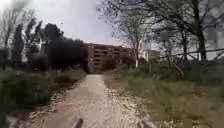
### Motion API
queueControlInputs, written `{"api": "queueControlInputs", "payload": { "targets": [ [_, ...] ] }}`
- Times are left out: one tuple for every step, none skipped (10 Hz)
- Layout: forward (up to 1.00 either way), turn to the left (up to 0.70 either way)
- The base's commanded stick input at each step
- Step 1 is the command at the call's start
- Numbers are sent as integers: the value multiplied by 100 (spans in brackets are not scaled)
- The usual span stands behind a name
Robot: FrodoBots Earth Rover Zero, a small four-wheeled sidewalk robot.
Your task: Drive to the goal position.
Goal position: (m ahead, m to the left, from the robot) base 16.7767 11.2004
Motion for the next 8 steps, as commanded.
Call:
{"api": "queueControlInputs", "payload": {
  "targets": [
    [85,0],
    [85,7],
    [85,26],
    [85,34],
    [85,32],
    [85,0],
    [85,0],
    [85,0]
  ]
}}
